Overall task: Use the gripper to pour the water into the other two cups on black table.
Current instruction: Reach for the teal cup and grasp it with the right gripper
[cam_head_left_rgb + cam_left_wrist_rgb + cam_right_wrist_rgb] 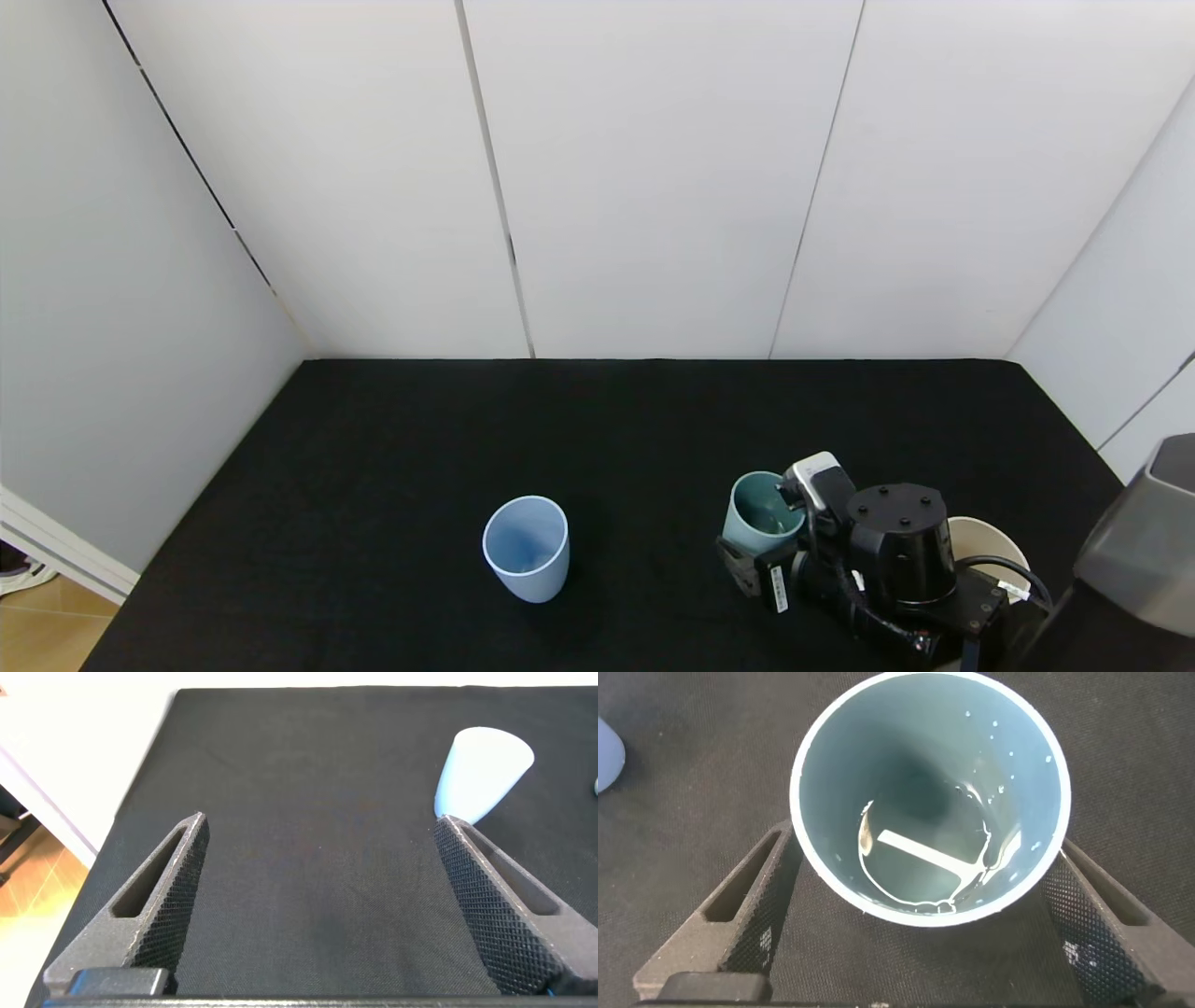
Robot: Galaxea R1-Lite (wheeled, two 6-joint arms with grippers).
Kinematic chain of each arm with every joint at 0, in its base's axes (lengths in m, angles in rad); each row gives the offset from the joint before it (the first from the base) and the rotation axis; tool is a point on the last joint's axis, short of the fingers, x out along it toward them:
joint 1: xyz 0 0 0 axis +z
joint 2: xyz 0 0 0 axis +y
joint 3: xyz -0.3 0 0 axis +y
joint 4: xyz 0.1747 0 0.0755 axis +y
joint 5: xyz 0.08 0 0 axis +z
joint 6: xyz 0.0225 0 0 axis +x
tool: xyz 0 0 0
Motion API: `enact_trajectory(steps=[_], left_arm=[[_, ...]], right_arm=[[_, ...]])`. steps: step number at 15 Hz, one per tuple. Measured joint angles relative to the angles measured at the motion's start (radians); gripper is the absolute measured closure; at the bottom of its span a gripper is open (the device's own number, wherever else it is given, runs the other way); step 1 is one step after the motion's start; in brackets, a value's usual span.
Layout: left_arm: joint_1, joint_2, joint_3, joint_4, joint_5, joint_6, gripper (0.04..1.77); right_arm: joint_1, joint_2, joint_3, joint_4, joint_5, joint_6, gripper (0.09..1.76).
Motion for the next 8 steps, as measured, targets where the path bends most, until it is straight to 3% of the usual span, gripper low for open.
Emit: enact_trajectory(steps=[4, 8], left_arm=[[0.0, 0.0, 0.0, 0.0, 0.0, 0.0, 0.09], [0.0, 0.0, 0.0, 0.0, 0.0, 0.0, 0.09]], right_arm=[[0.0, 0.013, 0.0, -0.007, -0.015, -0.001, 0.63], [-0.001, 0.015, 0.0, -0.021, -0.014, -0.001, 0.67]])
